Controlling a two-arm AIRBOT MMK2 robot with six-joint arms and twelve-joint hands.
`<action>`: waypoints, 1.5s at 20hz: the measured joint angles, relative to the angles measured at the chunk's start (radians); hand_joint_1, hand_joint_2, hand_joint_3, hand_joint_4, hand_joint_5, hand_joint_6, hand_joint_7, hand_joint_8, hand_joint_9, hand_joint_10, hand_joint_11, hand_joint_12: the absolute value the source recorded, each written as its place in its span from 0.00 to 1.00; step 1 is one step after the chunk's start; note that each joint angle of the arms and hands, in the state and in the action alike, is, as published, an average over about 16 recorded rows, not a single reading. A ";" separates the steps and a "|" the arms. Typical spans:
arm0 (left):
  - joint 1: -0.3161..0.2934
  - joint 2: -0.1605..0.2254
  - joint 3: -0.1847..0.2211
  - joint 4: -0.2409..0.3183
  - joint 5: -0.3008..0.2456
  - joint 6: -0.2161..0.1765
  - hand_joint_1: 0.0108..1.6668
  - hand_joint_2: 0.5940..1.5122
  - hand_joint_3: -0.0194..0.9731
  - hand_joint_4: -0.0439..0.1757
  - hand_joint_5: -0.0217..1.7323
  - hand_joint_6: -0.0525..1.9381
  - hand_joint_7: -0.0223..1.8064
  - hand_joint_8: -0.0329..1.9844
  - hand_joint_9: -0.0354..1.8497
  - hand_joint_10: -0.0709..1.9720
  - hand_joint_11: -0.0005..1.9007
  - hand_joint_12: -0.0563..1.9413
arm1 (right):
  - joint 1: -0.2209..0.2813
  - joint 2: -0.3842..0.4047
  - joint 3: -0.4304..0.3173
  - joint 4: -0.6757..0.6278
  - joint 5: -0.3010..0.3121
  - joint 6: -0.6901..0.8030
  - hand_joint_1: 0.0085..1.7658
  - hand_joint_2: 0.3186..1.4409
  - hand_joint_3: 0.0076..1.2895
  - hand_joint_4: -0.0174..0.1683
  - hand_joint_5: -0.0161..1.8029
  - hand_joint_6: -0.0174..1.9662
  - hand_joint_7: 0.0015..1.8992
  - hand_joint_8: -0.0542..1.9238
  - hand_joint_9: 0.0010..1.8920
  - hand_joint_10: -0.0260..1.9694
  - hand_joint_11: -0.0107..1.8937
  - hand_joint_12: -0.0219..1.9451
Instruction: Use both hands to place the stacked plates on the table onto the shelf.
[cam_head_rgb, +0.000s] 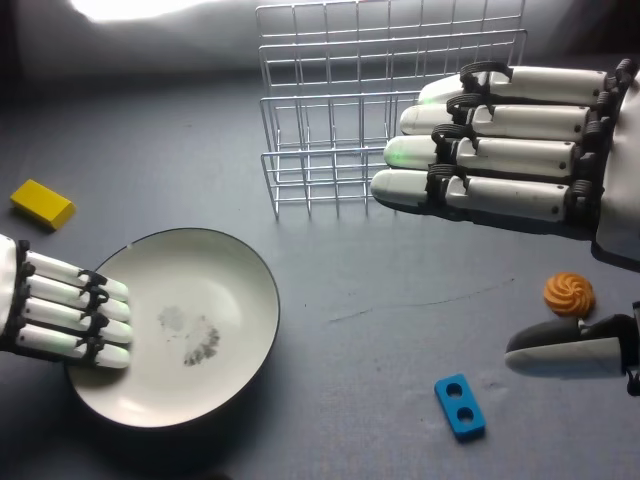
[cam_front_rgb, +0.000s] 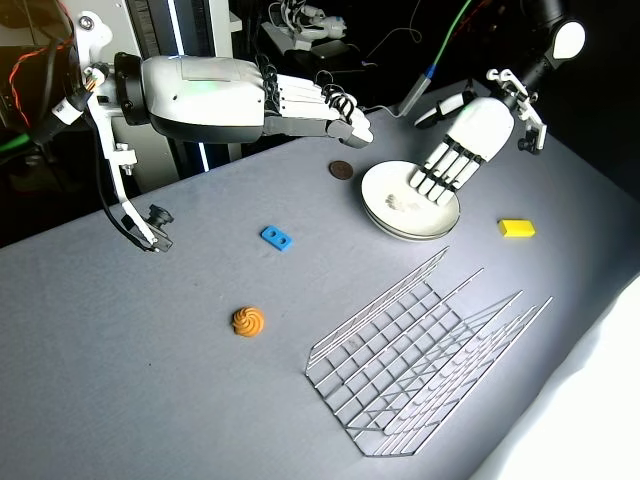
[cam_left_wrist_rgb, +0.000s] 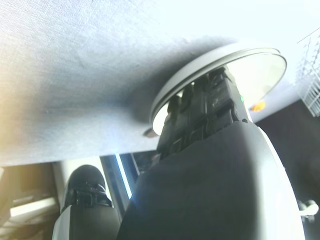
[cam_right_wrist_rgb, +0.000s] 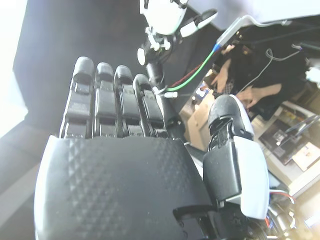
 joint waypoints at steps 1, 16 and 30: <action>-0.003 0.000 -0.006 0.001 0.004 -0.004 0.01 0.51 0.04 0.19 0.02 0.03 0.01 0.01 0.02 0.03 0.01 0.03 | -0.001 0.000 0.000 0.000 0.000 -0.002 0.02 0.80 0.01 0.10 0.06 0.02 0.07 0.03 0.08 0.02 0.02 0.23; -0.135 0.002 -0.178 0.053 0.116 -0.121 0.00 0.52 0.04 0.19 0.02 0.03 0.02 0.02 0.03 0.04 0.01 0.04 | -0.013 -0.079 0.001 0.013 -0.062 -0.164 0.02 0.82 0.01 0.10 0.07 0.02 0.08 0.03 0.09 0.02 0.02 0.24; -0.174 0.004 -0.237 0.062 0.152 -0.155 0.01 0.52 0.03 0.19 0.03 0.04 0.02 0.02 0.02 0.03 0.01 0.03 | -0.010 -0.195 0.019 0.094 -0.201 -0.303 0.21 0.66 0.01 0.10 0.04 0.02 0.06 0.03 0.07 0.02 0.02 0.26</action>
